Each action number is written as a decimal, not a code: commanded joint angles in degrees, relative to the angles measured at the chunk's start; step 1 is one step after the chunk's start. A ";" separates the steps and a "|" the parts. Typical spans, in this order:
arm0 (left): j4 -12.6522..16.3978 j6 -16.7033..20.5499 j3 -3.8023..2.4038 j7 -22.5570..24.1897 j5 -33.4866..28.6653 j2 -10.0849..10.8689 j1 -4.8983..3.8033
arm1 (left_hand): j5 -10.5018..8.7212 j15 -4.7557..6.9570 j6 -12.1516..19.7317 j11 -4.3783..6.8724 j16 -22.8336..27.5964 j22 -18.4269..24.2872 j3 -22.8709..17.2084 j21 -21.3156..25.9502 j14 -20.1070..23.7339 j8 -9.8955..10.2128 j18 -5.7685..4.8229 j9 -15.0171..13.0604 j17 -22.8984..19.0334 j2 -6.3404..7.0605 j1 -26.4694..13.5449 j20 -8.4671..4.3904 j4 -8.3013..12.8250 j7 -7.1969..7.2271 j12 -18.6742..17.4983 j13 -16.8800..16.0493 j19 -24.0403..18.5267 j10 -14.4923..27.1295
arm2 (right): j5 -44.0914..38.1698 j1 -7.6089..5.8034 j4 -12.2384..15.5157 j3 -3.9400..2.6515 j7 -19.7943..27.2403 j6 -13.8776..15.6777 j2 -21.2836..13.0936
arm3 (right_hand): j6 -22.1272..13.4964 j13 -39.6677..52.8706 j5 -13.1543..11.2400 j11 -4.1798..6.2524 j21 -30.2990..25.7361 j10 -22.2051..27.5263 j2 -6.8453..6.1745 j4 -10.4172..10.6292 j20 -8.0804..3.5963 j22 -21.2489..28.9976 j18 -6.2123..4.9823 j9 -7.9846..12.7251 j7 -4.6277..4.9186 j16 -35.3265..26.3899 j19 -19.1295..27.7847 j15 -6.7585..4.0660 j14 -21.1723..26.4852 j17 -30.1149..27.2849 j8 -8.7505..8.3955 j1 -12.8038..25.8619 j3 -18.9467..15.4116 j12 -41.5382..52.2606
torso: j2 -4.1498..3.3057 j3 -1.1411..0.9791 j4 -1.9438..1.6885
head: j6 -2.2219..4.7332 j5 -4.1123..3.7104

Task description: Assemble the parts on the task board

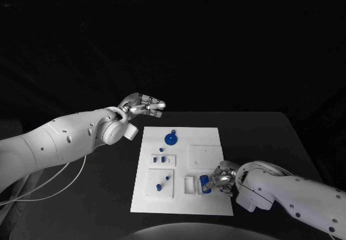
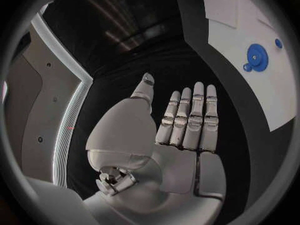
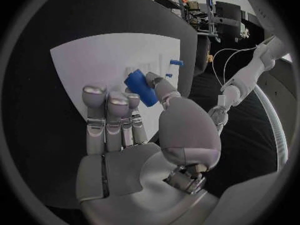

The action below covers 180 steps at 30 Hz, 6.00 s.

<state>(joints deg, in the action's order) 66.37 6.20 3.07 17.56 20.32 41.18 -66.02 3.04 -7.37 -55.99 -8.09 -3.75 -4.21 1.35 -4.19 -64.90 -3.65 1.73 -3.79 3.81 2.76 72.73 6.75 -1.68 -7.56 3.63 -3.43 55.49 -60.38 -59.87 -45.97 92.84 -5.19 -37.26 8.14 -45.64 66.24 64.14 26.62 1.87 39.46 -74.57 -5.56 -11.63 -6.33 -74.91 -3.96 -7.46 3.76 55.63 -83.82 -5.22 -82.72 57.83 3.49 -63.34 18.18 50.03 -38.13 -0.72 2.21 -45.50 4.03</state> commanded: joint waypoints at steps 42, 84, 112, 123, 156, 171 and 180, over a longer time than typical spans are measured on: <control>0.14 -2.87 0.01 -0.64 1.30 -0.41 0.00 | -0.21 -0.52 0.14 -0.34 0.22 -0.07 0.65 -0.16 0.87 -0.03 -0.13 0.01 0.05 -0.94 0.01 0.35 0.03 -0.32 -0.15 0.01 -0.46 0.68 | 0.02 -0.85 -6.98 2.04 -2.34 -5.00 9.26 | 0.67 -1.42 -12.77 -0.02 -0.41 0.21 -1.97 15.98 -0.26 -4.69 0.14 -0.43 -0.40 -0.82 -2.41 -0.15 -0.15 0.29 0.15 2.13 -5.63 -0.92 | -0.04 0.03 0.03 | -0.45 1.29; -0.41 -3.34 0.03 -0.90 1.36 -0.18 0.01 | -0.20 -0.68 0.28 -0.50 0.22 -0.05 0.99 -0.14 1.35 -0.04 0.11 0.01 0.06 -1.61 0.05 0.55 0.23 -0.85 -0.15 0.01 -0.52 0.66 | -1.08 -0.68 -1.25 1.40 7.46 -10.42 2.42 | 1.98 -1.25 -12.73 0.25 1.28 -0.07 -1.68 15.54 -0.39 -5.04 0.08 -5.62 -1.01 -0.51 -2.45 -0.35 -0.28 1.61 0.23 -3.48 -20.69 -0.59 | -0.06 -0.04 0.03 | -0.15 1.49; -0.43 -3.83 0.12 -1.33 1.09 -0.23 0.00 | -0.16 -0.76 0.37 -0.57 0.23 -0.05 1.76 -0.16 1.56 -0.03 0.23 0.02 0.07 -3.56 -1.27 0.64 -0.36 -1.04 -0.14 0.01 -0.58 0.75 | -1.52 0.57 -5.27 1.40 2.72 -3.14 6.03 | 6.11 0.56 -17.89 2.46 3.70 -3.29 4.17 7.99 -1.75 -5.39 1.57 -32.52 -4.65 0.29 -2.95 -1.64 -0.62 2.19 0.31 6.31 3.27 -0.33 | -0.09 -0.02 -0.01 | -0.35 1.43; -0.43 -4.19 0.15 -1.58 1.03 -0.21 0.00 | -0.16 -0.78 0.29 -0.55 0.21 -0.05 2.26 -0.15 1.62 -0.02 0.28 0.01 0.08 -4.05 -1.28 0.69 -0.03 -1.09 -0.15 0.01 -0.60 0.70 | -1.20 0.83 -6.00 1.46 2.58 -3.89 6.63 | 5.91 1.02 -17.29 2.48 3.75 -3.38 3.99 6.05 -1.75 -5.36 1.57 -34.53 -4.72 0.47 -2.85 -1.66 -0.54 1.95 0.22 6.94 3.09 -0.55 | -0.06 0.00 0.05 | -0.48 1.47; -0.27 -1.78 0.20 -0.77 2.09 0.22 0.01 | -0.14 -0.67 0.13 -0.76 0.19 -0.17 2.48 -0.45 1.10 -0.04 0.48 0.00 0.12 -3.76 -1.20 0.53 0.57 -1.32 -0.13 0.01 -0.05 0.35 | -0.16 0.81 0.82 -6.51 6.91 -5.13 -2.76 | 1.13 5.61 -12.09 0.80 4.42 -4.37 3.78 5.41 -0.69 -5.54 0.77 -11.09 -1.50 1.48 -2.73 -0.63 -0.51 2.45 0.12 -1.09 -9.50 6.09 | -0.12 -0.16 0.18 | 0.63 -0.19; 0.34 -1.09 0.20 0.34 1.80 0.97 0.01 | -0.13 -0.59 -0.30 -0.60 0.19 -0.13 2.17 -0.39 0.87 -0.07 0.42 -0.01 0.11 -3.68 -1.09 0.49 0.89 -1.36 -0.12 0.01 0.00 -0.34 | -9.21 0.85 -0.18 -7.38 -0.67 -14.10 -7.33 | 1.00 6.95 -16.60 0.54 4.73 -4.15 2.89 6.06 -0.38 -5.43 0.96 -8.26 -1.15 2.11 -2.26 -0.23 -0.50 3.04 0.11 -0.72 -7.22 7.21 | -0.04 -0.01 0.14 | 0.56 -0.88; 0.40 -1.35 0.21 0.27 1.84 0.86 0.02 | -0.25 -0.59 -0.16 -0.63 0.21 -0.09 3.12 -0.28 0.98 -0.05 0.28 0.01 0.05 -2.86 -1.97 0.45 0.33 -1.36 -0.15 0.01 -0.06 -0.26 | -11.35 2.10 -1.61 -6.90 -3.20 -14.29 -5.63 | 0.89 6.94 -18.74 0.26 4.83 -4.04 1.65 8.62 -0.16 -5.40 0.93 -4.47 -0.79 2.29 -2.11 0.00 -0.52 3.19 0.12 -0.08 -6.17 7.21 | -0.09 0.03 -0.09 | 1.36 -1.16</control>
<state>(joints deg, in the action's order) 66.62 4.82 3.29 16.92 21.94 42.13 -66.01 3.04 -8.10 -56.08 -8.70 -3.76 -4.32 4.14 -4.43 -63.77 -3.65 1.74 -3.79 3.87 -0.45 71.00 7.16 -1.47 -8.90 3.63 -3.43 55.08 -60.19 -68.59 -44.09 91.52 -12.18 -37.97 -4.38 -51.64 66.91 71.11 7.97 2.45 44.13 -78.42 -3.55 -3.19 -6.74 -74.92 -3.03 -11.95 2.69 57.68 -84.04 -5.73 -83.23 60.96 3.76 -63.42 12.03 57.37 -38.19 -0.70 2.24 -44.42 2.95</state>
